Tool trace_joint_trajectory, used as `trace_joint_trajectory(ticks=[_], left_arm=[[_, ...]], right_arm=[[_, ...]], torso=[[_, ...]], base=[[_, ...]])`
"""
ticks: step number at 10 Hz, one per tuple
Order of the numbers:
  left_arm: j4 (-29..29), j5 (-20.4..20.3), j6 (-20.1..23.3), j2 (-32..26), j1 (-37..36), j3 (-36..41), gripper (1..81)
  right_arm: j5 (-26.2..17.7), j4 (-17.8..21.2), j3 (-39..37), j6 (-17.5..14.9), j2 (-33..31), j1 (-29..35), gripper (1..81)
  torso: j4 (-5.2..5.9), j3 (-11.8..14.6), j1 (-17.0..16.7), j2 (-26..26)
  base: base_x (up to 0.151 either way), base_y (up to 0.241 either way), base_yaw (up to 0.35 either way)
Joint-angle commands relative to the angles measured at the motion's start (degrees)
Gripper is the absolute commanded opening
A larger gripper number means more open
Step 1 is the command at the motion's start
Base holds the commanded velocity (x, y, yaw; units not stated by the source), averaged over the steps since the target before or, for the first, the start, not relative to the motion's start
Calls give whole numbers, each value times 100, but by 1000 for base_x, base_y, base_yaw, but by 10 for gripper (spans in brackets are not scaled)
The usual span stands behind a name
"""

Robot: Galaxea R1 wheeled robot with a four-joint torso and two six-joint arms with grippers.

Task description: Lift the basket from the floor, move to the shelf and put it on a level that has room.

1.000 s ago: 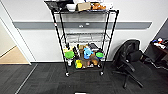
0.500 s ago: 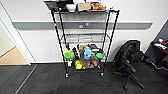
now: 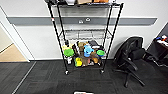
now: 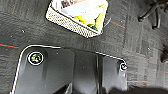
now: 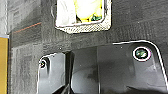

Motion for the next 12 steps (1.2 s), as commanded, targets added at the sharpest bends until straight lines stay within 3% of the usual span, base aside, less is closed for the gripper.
trace_joint_trajectory(ticks=[1, 4, 6, 7, 10, 12], left_arm=[[-278, 476, -45, -46, -547, -446, 811], [109, 1427, -10, -37, -838, -658, 811], [214, 1506, -10, -116, -926, -658, 811], [197, 1506, -19, -133, -935, -658, 811], [153, 1497, -27, -107, -943, -658, 811], [144, 1427, -45, -107, -961, -667, 811]], right_arm=[[-314, -18, 55, 3, -44, 327, 811], [-341, -9, -103, 12, -53, 335, 811], [-376, -9, -112, 11, -61, 344, 811], [-367, -1, -112, 11, -53, 344, 811], [-393, 61, -147, 12, -35, 423, 811], [-402, 43, -165, 12, -9, 511, 811]], torso=[[0, 2, 356, -549], [0, -7, 728, -1137], [0, -7, 970, -1526], [0, -393, 1108, -1742], [0, -687, 1390, -2193], [0, -1048, 1635, -2579]], base=[[0, 0, 0], [0, 0, 0], [0, 0, 0], [0, 0, 0], [0, 0, 0], [0, 0, 0]])
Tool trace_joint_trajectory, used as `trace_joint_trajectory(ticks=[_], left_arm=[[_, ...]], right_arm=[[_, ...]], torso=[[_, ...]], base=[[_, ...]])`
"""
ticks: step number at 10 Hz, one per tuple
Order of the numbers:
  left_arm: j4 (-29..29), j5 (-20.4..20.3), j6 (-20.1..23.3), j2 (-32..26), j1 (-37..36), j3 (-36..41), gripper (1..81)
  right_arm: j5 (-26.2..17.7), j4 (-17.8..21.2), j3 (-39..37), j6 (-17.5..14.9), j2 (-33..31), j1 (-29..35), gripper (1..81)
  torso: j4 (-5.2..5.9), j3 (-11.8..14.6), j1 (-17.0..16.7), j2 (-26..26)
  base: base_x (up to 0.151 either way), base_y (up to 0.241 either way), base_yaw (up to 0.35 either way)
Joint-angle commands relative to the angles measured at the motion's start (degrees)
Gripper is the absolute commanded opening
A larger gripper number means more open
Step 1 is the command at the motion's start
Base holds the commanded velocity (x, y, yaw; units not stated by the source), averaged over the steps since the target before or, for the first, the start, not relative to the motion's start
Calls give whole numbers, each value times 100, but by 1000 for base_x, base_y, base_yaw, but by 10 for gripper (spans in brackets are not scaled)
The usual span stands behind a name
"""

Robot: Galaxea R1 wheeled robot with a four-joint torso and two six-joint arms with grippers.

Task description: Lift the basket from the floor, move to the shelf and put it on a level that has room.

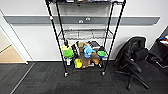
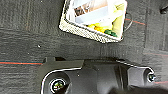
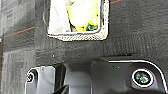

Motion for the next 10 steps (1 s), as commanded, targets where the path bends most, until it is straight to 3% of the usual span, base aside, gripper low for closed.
trace_joint_trajectory(ticks=[1, 3, 5, 10], left_arm=[[-7, 259, -20, -145, -451, 35, 811], [-16, 294, -20, -109, -583, 8, 811], [-7, 303, -20, -48, -741, -34, 811], [-24, 496, -19, 479, -1181, -1018, 811]], right_arm=[[-318, 31, 2, 12, -15, 461, 811], [-369, -4, -42, 12, 20, 576, 811], [-441, -22, -52, 12, 46, 699, 811], [-642, 5, -60, 12, 73, 989, 811]], torso=[[0, -513, 354, -549], [0, -888, 612, -953], [0, -717, 861, -1340], [0, -876, 1386, -2162]], base=[[0, 0, 0], [0, 0, 0], [0, 0, 0], [0, 0, 0]])
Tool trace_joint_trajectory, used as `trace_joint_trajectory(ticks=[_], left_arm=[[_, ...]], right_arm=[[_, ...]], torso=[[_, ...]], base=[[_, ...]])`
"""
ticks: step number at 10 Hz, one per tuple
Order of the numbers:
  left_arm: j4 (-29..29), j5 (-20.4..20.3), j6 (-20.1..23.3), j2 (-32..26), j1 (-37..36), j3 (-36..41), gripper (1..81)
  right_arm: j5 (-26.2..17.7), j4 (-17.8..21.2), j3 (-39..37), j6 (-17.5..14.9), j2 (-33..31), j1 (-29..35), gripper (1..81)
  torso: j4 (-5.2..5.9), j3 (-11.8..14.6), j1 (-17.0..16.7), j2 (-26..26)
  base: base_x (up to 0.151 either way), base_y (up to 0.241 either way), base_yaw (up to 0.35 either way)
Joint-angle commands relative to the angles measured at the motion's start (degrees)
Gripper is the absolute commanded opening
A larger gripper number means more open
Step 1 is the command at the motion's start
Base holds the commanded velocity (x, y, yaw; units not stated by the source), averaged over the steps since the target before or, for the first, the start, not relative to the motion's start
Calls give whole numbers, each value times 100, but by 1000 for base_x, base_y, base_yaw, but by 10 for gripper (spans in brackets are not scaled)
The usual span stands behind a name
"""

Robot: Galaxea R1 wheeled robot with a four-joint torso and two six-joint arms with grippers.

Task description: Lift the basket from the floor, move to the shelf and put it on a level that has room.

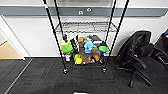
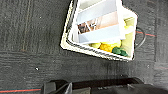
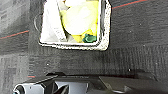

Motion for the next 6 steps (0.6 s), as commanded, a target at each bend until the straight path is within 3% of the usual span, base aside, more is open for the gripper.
trace_joint_trajectory(ticks=[1, 6], left_arm=[[-22, 506, 16, 158, -607, -500, 811], [-22, 715, 7, 150, -914, -508, 811]], right_arm=[[-358, 26, 35, 1, -48, 472, 811], [-437, 43, 26, 1, -39, 683, 811]], torso=[[0, 0, 354, -549], [0, -2, 981, -1546]], base=[[0, 0, 0], [0, 0, 0]])
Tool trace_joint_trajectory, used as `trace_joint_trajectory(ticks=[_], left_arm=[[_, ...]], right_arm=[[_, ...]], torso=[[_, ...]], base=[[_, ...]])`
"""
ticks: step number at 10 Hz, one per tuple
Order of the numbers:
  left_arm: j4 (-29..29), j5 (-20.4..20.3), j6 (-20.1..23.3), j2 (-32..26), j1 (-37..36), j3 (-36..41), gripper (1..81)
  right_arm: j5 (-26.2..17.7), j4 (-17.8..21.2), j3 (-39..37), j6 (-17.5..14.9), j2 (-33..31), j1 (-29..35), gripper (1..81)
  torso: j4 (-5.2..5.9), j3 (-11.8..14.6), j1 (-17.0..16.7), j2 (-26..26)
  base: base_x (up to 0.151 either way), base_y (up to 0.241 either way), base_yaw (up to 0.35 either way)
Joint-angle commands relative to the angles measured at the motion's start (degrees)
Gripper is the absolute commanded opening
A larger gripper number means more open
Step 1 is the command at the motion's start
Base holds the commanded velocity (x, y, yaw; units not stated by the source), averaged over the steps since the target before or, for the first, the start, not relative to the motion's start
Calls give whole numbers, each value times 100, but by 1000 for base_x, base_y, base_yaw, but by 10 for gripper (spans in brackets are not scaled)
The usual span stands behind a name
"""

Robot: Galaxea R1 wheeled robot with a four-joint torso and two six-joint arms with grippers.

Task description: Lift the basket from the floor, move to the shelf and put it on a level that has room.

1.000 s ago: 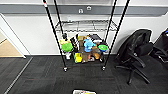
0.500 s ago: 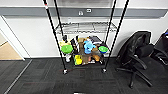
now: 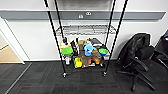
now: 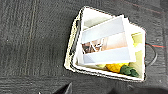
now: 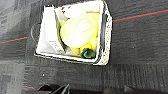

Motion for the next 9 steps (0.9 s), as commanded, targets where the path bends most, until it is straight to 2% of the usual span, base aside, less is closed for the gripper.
trace_joint_trajectory(ticks=[1, 7, 9], left_arm=[[-22, 478, 5, -112, -704, 2, 811], [-31, 592, 5, -103, -1055, -6, 811], [-13, 724, -4, -95, -1161, -6, 811]], right_arm=[[-264, 50, 49, 1, -43, 574, 811], [-317, 58, 66, 10, 18, 864, 811], [-369, 58, 66, 10, 71, 979, 811]], torso=[[0, -292, 367, -568], [0, -1040, 1073, -1692], [0, -1150, 1327, -2088]], base=[[0, 0, 0], [0, 0, 0], [0, 0, 0]])
